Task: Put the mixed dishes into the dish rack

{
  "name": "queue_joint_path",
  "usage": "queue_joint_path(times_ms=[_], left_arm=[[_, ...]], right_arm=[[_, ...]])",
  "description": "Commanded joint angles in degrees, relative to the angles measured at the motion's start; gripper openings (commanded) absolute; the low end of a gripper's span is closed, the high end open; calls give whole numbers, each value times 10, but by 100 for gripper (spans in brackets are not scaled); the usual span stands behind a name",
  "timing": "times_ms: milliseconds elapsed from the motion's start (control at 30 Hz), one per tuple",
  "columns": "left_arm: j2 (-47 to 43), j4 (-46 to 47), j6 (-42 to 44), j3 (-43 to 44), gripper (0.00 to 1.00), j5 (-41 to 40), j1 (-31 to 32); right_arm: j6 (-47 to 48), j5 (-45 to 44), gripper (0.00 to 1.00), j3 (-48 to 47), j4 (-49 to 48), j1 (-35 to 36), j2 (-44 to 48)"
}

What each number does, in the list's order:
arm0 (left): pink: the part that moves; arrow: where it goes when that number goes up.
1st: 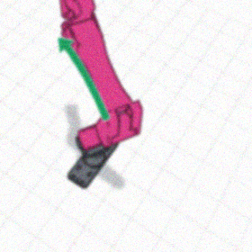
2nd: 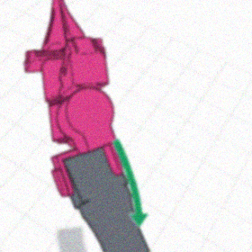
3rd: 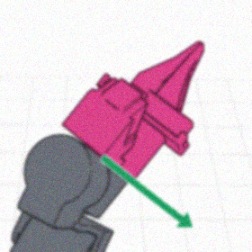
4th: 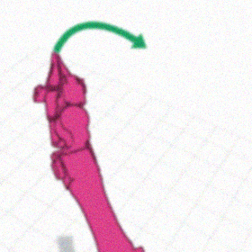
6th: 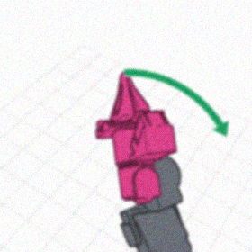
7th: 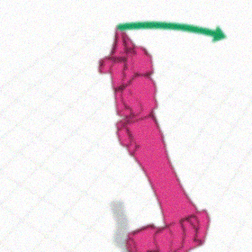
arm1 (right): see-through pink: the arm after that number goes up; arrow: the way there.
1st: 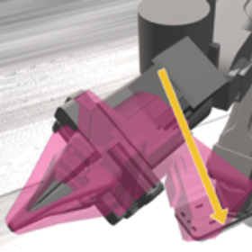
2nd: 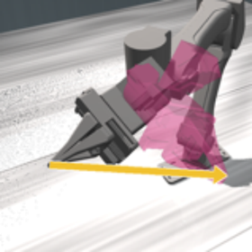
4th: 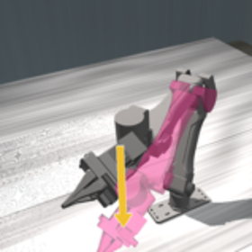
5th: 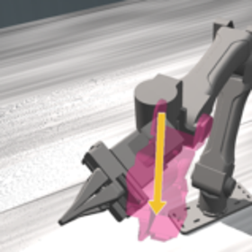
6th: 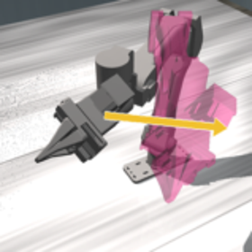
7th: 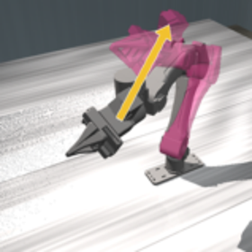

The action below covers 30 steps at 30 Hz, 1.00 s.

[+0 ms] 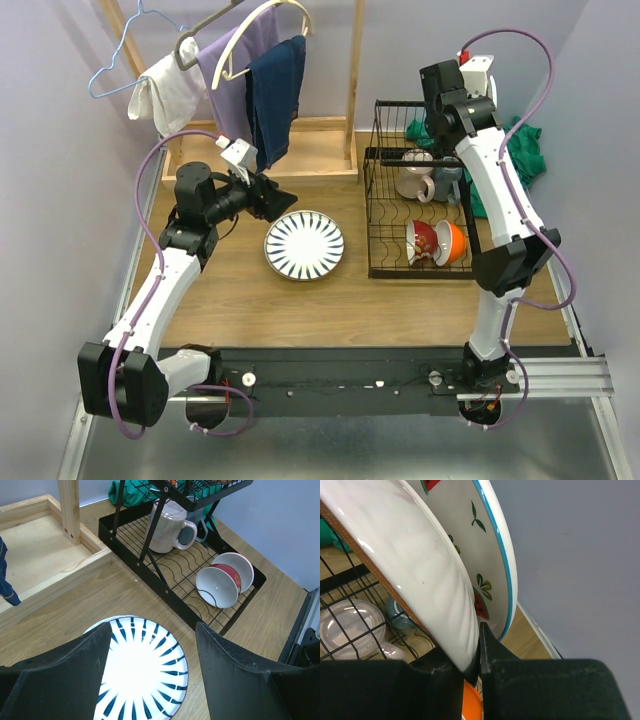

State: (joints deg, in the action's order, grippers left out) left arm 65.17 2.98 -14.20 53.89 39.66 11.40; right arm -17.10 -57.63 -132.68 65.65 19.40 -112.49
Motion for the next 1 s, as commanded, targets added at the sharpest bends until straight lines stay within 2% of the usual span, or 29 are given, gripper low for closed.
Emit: queue_joint_path(times_ms=[0,333,433,467,567,967], left_arm=[[-12,18,-4,-6,77,9,4],[-18,19,-5,-3,77,12,4],[-20,18,-5,-3,77,13,4],[-21,18,-4,-4,77,13,4],[-24,17,-4,-5,77,13,4],[-29,20,-5,-11,77,15,3]], right_arm=[[20,-19,22,-26,-45,1,43],[41,8,23,-50,-51,6,53],[37,14,30,-48,-51,7,57],[37,20,41,-43,-50,7,59],[37,39,53,-38,-47,7,63],[45,24,54,-43,-57,7,61]])
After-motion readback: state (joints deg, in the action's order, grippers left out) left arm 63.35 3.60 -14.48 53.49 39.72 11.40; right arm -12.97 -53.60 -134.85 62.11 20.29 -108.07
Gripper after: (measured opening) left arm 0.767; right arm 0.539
